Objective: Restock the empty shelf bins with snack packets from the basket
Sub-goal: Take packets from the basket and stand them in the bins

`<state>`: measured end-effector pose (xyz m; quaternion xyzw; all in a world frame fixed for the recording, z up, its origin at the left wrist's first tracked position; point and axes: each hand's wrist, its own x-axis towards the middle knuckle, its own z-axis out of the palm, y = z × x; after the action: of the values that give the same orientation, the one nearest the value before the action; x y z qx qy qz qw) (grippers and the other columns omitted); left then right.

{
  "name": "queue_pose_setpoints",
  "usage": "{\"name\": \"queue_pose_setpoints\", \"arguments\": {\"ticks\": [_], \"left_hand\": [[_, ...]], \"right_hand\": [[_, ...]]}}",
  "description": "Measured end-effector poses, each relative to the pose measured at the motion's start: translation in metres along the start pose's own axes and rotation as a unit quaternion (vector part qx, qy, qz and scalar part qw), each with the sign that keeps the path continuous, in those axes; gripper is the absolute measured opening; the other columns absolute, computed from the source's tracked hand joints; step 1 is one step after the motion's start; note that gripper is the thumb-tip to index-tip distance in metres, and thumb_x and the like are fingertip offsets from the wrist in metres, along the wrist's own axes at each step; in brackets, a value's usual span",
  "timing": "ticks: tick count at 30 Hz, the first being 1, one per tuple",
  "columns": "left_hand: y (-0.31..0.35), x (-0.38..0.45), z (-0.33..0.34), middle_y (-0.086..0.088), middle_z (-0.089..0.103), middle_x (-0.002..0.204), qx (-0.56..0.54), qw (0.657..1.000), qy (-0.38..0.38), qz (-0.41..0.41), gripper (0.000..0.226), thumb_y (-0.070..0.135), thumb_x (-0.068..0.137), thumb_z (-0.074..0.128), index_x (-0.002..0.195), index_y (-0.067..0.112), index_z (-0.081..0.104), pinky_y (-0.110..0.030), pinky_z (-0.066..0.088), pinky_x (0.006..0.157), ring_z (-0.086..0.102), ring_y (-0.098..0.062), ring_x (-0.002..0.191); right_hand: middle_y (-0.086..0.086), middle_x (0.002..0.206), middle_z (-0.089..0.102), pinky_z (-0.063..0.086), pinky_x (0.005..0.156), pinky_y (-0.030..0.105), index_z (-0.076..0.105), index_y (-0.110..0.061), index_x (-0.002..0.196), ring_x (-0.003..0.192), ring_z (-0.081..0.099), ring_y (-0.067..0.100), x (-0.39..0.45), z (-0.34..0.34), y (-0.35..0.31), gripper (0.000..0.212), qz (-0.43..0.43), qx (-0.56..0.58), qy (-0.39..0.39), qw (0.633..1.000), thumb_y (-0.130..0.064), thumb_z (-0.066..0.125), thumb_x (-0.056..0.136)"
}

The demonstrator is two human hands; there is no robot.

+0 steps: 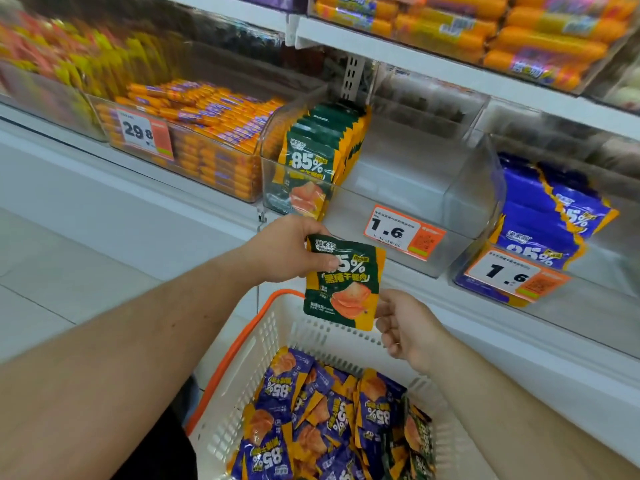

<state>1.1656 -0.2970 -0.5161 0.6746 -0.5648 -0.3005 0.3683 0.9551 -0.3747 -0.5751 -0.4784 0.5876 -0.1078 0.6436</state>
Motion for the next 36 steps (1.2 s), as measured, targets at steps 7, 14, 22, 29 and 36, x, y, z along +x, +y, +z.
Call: {"name": "queue_pose_setpoints", "arguments": {"ticks": [7, 14, 22, 29, 36], "left_hand": [[0.007, 0.004, -0.021, 0.003, 0.074, 0.102, -0.015, 0.999, 0.027, -0.012, 0.021, 0.028, 0.077, 0.082, 0.092, 0.018, 0.071, -0.043, 0.057, 0.083, 0.07, -0.015, 0.09], [0.011, 0.005, -0.032, 0.003, 0.07, 0.114, -0.077, 0.995, 0.065, -0.01, 0.021, 0.02, 0.08, 0.079, 0.098, 0.02, 0.068, -0.034, 0.055, 0.09, 0.066, -0.012, 0.102], [0.014, 0.009, -0.04, 0.013, 0.071, 0.085, -0.064, 0.99, 0.125, 0.004, 0.017, 0.022, 0.083, 0.077, 0.083, 0.032, 0.063, -0.031, 0.057, 0.075, 0.068, -0.006, 0.082], [0.015, 0.014, -0.041, 0.013, 0.057, 0.101, -0.1, 0.959, 0.264, -0.008, 0.051, 0.029, 0.081, 0.078, 0.124, 0.024, 0.05, -0.018, 0.044, 0.06, 0.056, 0.0, 0.07], [0.013, 0.015, -0.038, 0.012, 0.055, 0.097, -0.108, 0.966, 0.231, -0.037, 0.053, 0.035, 0.082, 0.077, 0.121, 0.025, 0.043, -0.006, 0.042, 0.051, 0.06, 0.012, 0.07]], "right_hand": [[0.003, 0.054, 0.042, 0.023, 0.05, 0.028, 0.069, -0.008, 0.089, 0.049, 0.032, 0.016, -0.033, 0.014, -0.042, 0.031, -0.336, -0.027, -0.005, 0.941, -0.034, 0.054, 0.098], [-0.015, 0.051, 0.055, 0.039, 0.055, 0.026, 0.065, -0.03, 0.069, 0.05, 0.049, 0.002, -0.043, 0.027, -0.076, 0.039, -0.463, -0.107, 0.017, 0.88, -0.009, 0.051, 0.098], [-0.012, 0.06, 0.064, 0.05, 0.056, 0.031, 0.067, -0.036, 0.07, 0.054, 0.055, 0.003, -0.034, 0.04, -0.103, 0.018, -0.508, -0.162, 0.09, 0.841, -0.022, 0.061, 0.08], [-0.008, 0.06, 0.059, 0.045, 0.06, 0.027, 0.061, -0.021, 0.062, 0.059, 0.053, 0.006, -0.031, 0.041, -0.141, 0.028, -0.571, -0.177, 0.199, 0.776, -0.022, 0.067, 0.089], [0.0, 0.06, 0.058, 0.054, 0.063, 0.049, 0.056, -0.024, 0.062, 0.065, 0.067, 0.028, -0.012, 0.044, -0.18, 0.028, -0.601, -0.093, 0.265, 0.748, -0.034, 0.059, 0.088]]}}
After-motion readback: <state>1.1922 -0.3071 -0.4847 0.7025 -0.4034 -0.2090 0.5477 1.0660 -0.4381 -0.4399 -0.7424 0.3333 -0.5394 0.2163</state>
